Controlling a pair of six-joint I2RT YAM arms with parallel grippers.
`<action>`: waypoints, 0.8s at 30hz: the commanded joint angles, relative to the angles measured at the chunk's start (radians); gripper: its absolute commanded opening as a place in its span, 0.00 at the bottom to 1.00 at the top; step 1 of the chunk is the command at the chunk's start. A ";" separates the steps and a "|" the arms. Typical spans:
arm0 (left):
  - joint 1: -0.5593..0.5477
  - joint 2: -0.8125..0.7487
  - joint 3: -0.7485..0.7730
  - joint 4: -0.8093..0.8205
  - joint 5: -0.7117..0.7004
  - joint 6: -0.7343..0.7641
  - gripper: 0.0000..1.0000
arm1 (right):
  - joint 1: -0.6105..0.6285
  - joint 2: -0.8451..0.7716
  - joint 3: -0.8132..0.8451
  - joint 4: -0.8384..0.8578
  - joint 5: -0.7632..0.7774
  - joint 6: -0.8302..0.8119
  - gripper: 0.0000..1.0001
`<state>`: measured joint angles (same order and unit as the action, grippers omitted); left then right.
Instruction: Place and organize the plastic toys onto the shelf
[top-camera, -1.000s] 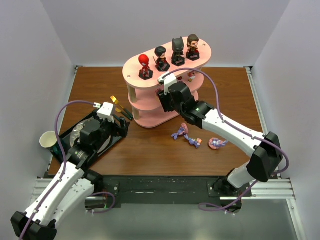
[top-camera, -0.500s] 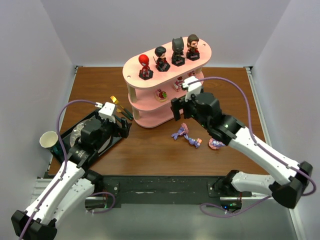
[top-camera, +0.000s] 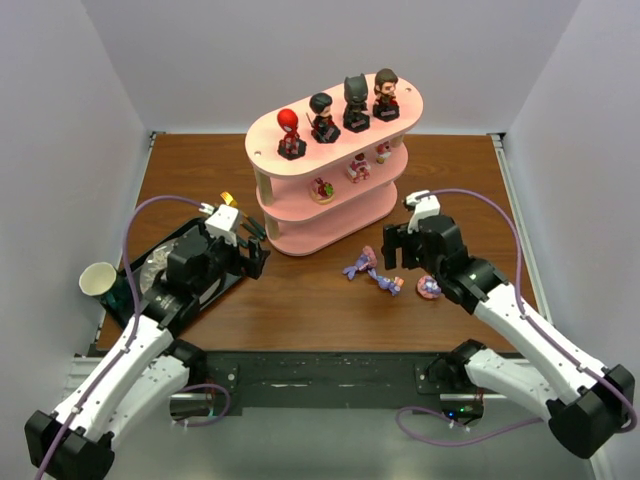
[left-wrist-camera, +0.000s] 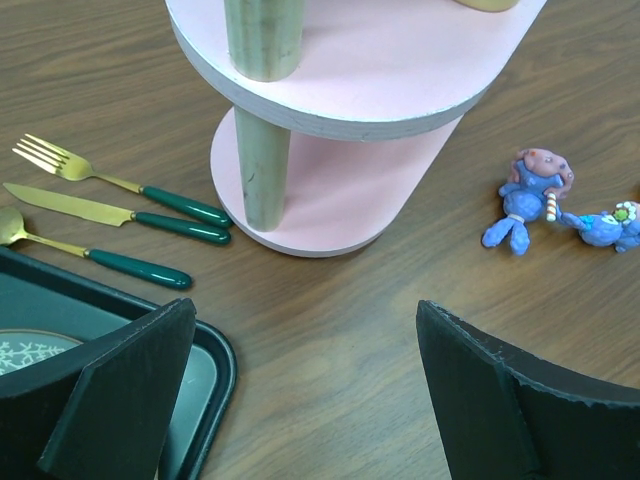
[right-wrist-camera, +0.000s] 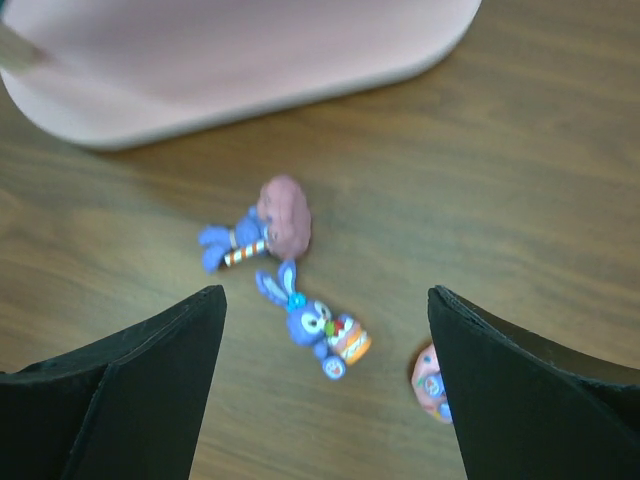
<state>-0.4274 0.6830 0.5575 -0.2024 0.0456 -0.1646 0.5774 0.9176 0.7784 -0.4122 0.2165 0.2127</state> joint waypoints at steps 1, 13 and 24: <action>0.006 0.013 -0.004 0.040 0.023 0.000 0.97 | 0.004 0.033 -0.019 0.007 -0.081 -0.044 0.81; 0.006 0.003 0.004 0.015 -0.084 -0.009 0.97 | 0.320 0.259 0.022 0.006 0.205 -0.105 0.80; 0.006 -0.002 0.007 0.011 -0.087 -0.010 0.97 | 0.279 0.167 -0.008 -0.234 0.477 0.329 0.78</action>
<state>-0.4274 0.6933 0.5575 -0.2077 -0.0303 -0.1650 0.8940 1.1423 0.7609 -0.4648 0.5159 0.2916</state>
